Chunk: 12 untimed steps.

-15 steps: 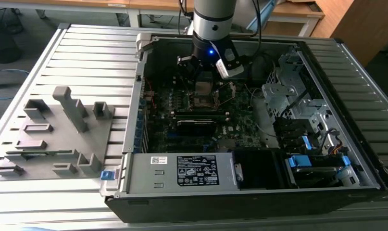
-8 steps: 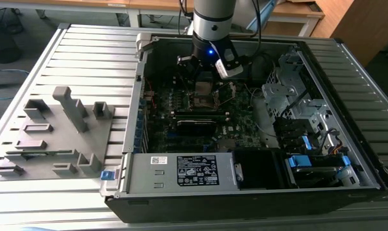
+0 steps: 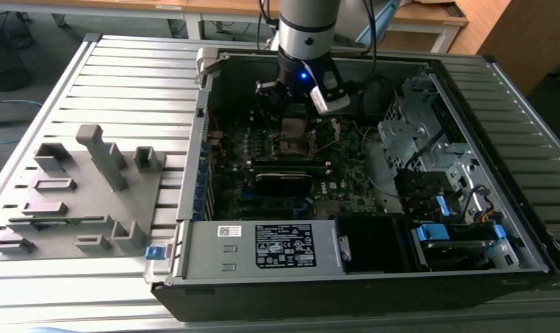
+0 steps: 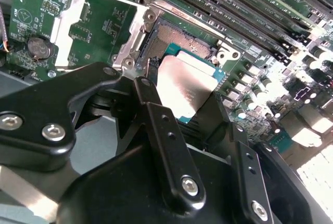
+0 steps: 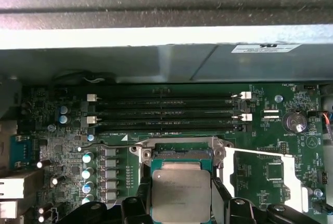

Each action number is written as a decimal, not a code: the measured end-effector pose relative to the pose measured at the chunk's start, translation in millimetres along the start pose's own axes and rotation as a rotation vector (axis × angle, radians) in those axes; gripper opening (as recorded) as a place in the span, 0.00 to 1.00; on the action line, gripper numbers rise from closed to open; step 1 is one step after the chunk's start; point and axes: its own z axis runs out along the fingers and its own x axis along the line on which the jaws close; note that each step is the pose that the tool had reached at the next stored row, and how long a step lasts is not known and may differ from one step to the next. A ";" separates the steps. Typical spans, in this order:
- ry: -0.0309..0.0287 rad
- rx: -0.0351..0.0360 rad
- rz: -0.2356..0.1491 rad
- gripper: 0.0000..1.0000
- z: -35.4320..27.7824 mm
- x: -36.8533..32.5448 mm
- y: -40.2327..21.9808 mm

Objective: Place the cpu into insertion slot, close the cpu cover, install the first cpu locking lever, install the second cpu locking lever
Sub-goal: 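Place the cpu into insertion slot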

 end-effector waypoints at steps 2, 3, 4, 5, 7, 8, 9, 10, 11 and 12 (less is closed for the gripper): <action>-0.0001 0.0001 0.000 0.54 1.2 0.1 -0.1; 0.0000 0.0003 0.000 0.54 1.3 0.1 -0.1; 0.0001 0.0004 0.000 0.54 1.3 0.1 -0.2; 0.0001 0.0004 0.000 0.54 1.3 0.1 -0.1; -0.0001 0.0001 0.000 0.54 1.5 0.1 -0.1; -0.0001 0.0001 0.000 0.54 1.5 0.1 -0.1; 0.0000 0.0001 0.000 0.54 1.5 0.1 -0.1; -0.0001 0.0001 0.000 0.54 1.5 0.1 -0.1; -0.0001 0.0001 0.000 0.54 1.5 0.1 -0.1; -0.0002 0.0002 0.002 0.54 1.5 0.1 -0.1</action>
